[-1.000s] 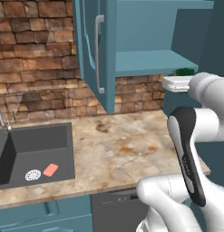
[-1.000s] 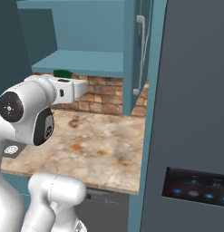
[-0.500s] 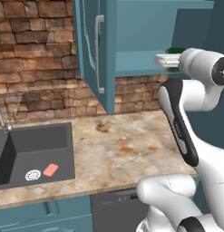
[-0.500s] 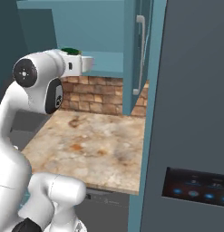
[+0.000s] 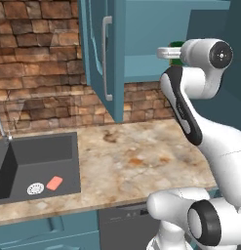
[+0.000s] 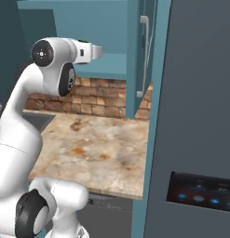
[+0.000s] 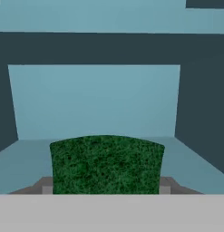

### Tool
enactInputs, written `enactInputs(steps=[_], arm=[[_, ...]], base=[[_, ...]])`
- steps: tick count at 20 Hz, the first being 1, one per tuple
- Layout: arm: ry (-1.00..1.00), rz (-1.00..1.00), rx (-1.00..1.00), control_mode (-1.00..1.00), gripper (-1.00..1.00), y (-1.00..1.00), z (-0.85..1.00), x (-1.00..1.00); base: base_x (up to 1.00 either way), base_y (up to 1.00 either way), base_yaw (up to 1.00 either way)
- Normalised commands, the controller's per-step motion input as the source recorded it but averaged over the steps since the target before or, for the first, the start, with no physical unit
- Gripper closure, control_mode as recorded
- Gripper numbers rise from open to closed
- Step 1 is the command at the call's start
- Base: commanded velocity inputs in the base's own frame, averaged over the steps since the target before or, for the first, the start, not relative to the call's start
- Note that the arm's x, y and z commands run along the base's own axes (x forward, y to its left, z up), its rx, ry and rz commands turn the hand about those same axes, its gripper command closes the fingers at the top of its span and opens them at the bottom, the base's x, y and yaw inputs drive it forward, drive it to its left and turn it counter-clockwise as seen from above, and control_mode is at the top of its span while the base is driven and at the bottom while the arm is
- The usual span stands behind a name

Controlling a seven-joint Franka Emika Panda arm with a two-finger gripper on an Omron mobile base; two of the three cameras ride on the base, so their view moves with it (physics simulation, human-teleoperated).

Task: Pick up the sponge and bar soap from the sink, and place them back in the cabinet, and close the cabinet doors.

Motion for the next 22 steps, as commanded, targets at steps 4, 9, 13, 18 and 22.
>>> enactInputs(steps=[4,9,13,18,22], arm=[[0.0,0.0,-0.03,-1.0,1.0,0.02,-0.07,0.64],[0.0,0.0,-0.05,-1.0,1.0,0.0,-0.29,0.57],[0.0,0.0,-0.02,-1.0,1.0,0.0,-0.25,0.55],[0.01,0.0,0.0,-1.0,1.0,0.0,-0.01,0.55],[0.09,0.0,0.0,-1.0,1.0,0.0,0.0,0.46]], base=[[0.0,0.0,0.0],[0.0,0.0,0.0],[0.0,0.0,0.0],[0.0,0.0,0.0],[0.0,0.0,0.0]])
